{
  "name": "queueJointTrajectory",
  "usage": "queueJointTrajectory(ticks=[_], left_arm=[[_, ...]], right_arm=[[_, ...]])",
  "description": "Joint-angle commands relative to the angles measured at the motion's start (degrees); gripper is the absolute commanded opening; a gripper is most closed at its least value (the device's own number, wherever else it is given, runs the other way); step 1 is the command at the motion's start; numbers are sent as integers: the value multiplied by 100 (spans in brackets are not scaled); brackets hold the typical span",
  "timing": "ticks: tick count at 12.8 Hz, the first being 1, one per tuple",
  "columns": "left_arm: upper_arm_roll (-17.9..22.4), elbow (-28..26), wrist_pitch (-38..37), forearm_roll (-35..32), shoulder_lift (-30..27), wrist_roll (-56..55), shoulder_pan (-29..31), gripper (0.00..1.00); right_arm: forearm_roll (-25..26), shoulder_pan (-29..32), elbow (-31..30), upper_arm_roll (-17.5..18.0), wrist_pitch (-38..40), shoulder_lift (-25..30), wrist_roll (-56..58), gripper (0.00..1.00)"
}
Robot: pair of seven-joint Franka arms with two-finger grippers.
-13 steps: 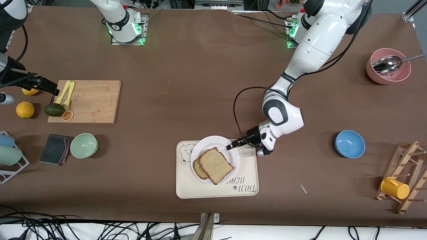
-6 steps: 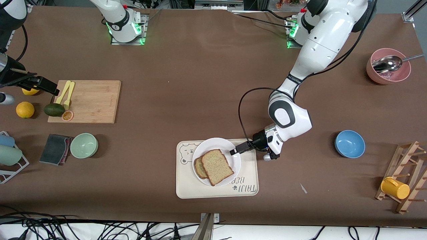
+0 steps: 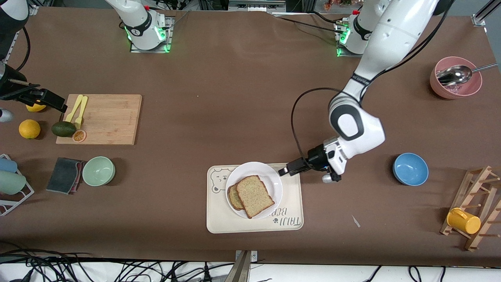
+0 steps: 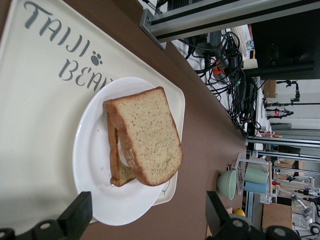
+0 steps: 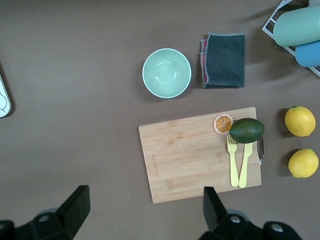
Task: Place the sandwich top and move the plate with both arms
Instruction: 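Release the plate and raise the left gripper away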
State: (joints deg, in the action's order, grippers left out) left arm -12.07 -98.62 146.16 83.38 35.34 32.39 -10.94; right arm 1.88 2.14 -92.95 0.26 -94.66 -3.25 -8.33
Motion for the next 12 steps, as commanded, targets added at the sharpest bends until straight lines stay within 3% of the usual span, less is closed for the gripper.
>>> queueJointTrajectory(ticks=[1,3,6,7,10,12], left_arm=[[-42,-1208,-140,-593,-1062,-39,311,99],[-42,-1658,-359,-777,-1546,-48,565,99],[-42,-2212,-710,-1847,-2135,-275,943,99],[-33,-2240,-1121,-2277,-2311,-607,1119,99],[-50,-2144,-2151,-4533,-2847,-1872,1664,99],[-42,-2135,-2424,-5302,-3094,-2454,1779,99]], right_arm=[[-12,24,110,9,159,8,33,100],[-21,24,102,0,159,8,33,100],[-12,24,102,0,159,8,50,100],[-3,24,102,0,159,0,112,100],[49,23,102,18,185,-1,164,100],[-12,24,110,9,238,8,497,100]])
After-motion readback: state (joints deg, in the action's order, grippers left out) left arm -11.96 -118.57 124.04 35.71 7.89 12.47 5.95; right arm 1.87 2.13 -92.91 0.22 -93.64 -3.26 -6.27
